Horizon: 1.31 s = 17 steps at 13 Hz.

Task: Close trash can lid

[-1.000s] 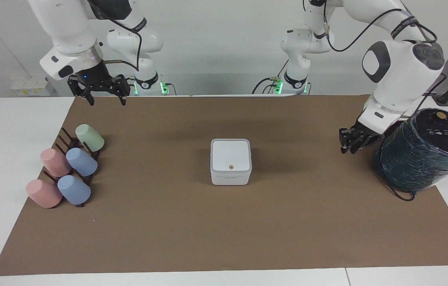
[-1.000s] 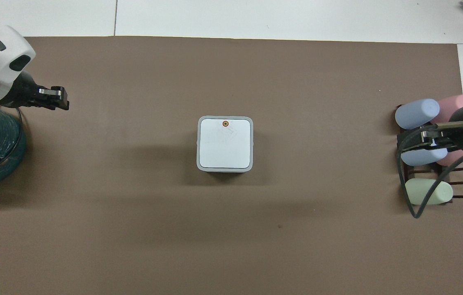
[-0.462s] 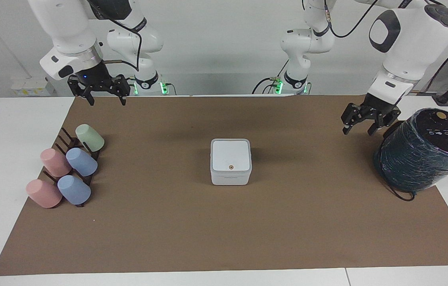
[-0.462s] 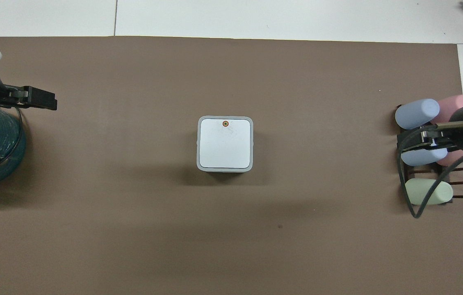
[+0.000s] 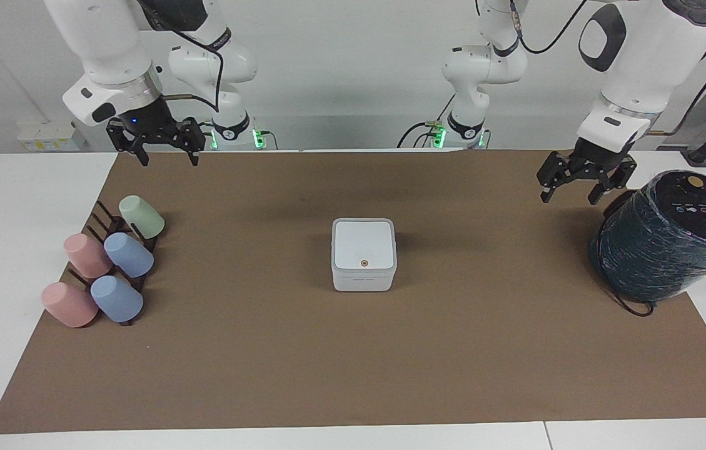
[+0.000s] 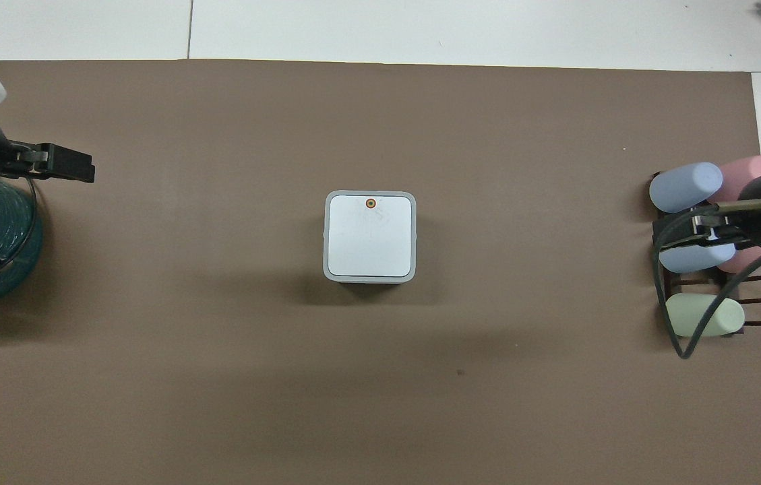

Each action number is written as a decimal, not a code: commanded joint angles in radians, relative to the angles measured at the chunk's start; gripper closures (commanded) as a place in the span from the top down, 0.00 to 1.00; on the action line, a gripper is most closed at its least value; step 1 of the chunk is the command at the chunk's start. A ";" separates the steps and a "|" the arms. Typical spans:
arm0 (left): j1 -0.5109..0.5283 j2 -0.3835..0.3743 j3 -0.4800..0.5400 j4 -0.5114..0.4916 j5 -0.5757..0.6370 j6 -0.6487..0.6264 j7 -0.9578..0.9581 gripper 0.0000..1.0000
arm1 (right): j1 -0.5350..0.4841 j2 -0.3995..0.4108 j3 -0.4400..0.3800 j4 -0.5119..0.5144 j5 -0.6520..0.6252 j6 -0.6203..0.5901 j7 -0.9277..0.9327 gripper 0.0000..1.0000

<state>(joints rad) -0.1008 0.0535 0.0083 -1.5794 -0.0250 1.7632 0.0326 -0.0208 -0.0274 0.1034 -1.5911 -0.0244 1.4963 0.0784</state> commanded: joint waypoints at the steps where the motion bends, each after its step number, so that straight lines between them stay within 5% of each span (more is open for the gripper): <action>1: -0.008 -0.024 0.001 -0.019 0.017 -0.031 0.003 1.00 | -0.013 -0.008 0.007 -0.009 0.006 0.001 -0.025 1.00; 17: -0.008 -0.026 -0.022 -0.011 0.010 -0.091 -0.026 1.00 | -0.013 -0.008 0.007 -0.010 0.006 0.001 -0.025 1.00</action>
